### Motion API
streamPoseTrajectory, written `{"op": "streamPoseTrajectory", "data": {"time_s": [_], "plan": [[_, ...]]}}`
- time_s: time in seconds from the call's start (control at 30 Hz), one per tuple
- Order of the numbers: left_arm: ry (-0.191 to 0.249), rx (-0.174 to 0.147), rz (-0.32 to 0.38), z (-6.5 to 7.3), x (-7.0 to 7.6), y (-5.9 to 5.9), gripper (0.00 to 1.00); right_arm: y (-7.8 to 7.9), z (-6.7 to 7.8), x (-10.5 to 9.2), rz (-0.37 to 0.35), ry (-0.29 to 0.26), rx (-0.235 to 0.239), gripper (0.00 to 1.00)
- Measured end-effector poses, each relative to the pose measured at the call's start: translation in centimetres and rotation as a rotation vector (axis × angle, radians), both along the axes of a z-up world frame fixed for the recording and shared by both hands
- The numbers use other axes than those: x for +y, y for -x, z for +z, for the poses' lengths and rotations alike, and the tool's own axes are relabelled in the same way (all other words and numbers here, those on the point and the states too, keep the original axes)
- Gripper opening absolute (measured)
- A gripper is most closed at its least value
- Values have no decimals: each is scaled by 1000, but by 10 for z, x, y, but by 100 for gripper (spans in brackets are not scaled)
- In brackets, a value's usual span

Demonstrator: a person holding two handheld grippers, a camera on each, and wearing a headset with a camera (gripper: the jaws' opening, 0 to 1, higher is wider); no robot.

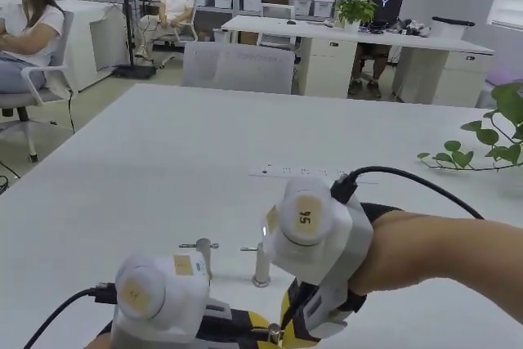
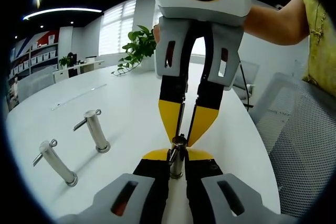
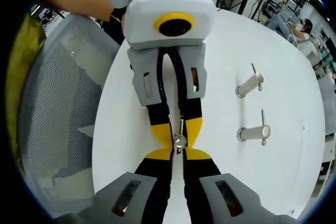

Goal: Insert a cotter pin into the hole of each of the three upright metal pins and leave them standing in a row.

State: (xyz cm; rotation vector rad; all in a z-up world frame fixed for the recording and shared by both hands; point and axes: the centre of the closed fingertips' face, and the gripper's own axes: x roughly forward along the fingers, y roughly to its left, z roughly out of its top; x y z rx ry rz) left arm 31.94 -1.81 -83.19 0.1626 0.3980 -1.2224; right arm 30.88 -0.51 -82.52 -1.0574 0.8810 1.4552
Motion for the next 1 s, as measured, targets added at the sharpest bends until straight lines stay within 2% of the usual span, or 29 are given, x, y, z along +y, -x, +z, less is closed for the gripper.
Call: {"op": "streamPoseTrajectory", "data": {"time_s": [0.57, 0.8, 1.0], "plan": [[21, 36, 9, 1, 1, 1, 26, 0, 0, 1, -6, -16, 8, 10], [32, 70, 27, 1, 5, 0, 37, 1, 0, 1, -7, -25, 9, 12], [26, 80, 32, 2, 6, 2, 47, 1, 0, 2, -9, -35, 12, 13]]}}
